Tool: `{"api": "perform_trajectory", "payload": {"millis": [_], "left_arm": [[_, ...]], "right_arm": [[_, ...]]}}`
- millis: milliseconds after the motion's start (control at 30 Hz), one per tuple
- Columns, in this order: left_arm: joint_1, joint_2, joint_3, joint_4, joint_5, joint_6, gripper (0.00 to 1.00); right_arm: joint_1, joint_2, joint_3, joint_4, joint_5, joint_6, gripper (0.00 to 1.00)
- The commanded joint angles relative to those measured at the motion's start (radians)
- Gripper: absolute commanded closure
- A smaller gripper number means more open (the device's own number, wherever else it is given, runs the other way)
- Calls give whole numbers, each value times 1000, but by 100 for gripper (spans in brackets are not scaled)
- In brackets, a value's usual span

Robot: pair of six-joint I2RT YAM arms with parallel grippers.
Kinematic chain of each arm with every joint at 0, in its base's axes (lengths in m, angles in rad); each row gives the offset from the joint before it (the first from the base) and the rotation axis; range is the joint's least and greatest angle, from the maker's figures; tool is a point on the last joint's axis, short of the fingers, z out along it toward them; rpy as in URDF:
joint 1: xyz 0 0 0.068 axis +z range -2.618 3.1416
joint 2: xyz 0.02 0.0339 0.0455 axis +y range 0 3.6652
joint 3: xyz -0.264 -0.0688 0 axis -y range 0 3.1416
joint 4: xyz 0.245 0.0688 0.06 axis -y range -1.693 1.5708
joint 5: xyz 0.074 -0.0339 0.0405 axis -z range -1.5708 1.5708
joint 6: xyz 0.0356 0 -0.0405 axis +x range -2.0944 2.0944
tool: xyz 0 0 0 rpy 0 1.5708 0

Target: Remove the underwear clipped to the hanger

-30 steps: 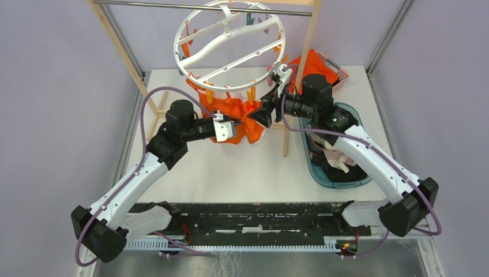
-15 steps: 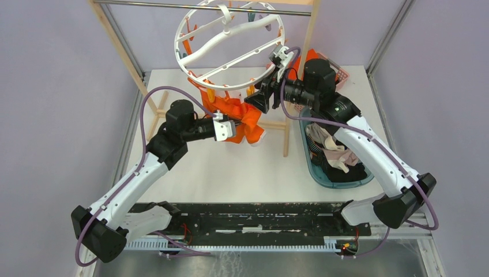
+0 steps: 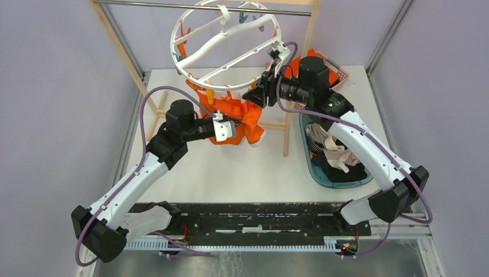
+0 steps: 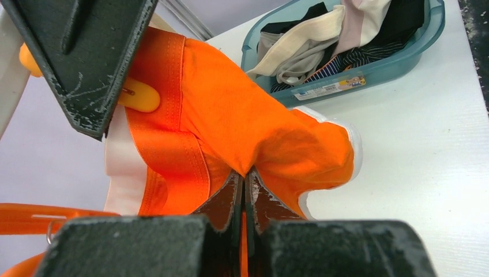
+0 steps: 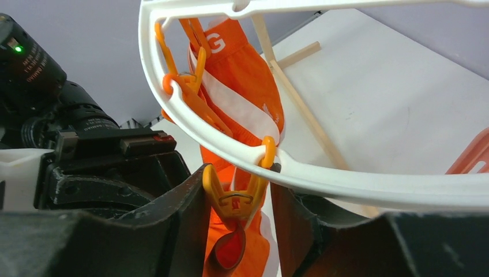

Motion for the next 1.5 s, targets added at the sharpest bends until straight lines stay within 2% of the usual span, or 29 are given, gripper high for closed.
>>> {"api": "perform_trajectory", "payload": {"millis": [0,100,300,367,433,567,600,867,1033,1233,1467], "left_arm": [[-8,2,-1,30,25,-31,97],[-9,-1,-4,29,22,-31,97],[-8,-9,-20,30,17,-23,97],[-7,-15,-28,28,12,-18,97],[-7,-24,-38,28,7,-9,97],[-8,-36,-43,28,-5,-2,97],[-8,-37,-41,27,-9,-6,97],[-7,-33,-42,79,-52,-58,97],[-8,-32,-43,92,-72,-60,97],[-7,-20,-36,100,-57,-64,97],[-11,-12,-30,105,-54,-74,97]], "right_arm": [[-16,-15,35,107,-40,95,53],[-24,-13,35,111,-43,110,60],[-39,-16,18,136,-53,153,83],[-46,-21,13,139,-51,154,84],[-52,-23,4,138,-50,157,73],[-61,-39,-31,109,-25,138,32],[-65,-48,-45,101,-19,122,26],[-120,-184,-235,136,23,53,1],[-128,-245,-323,154,-6,76,0],[-127,-226,-465,387,-78,316,1],[-120,-167,-514,539,-147,441,17]]}}
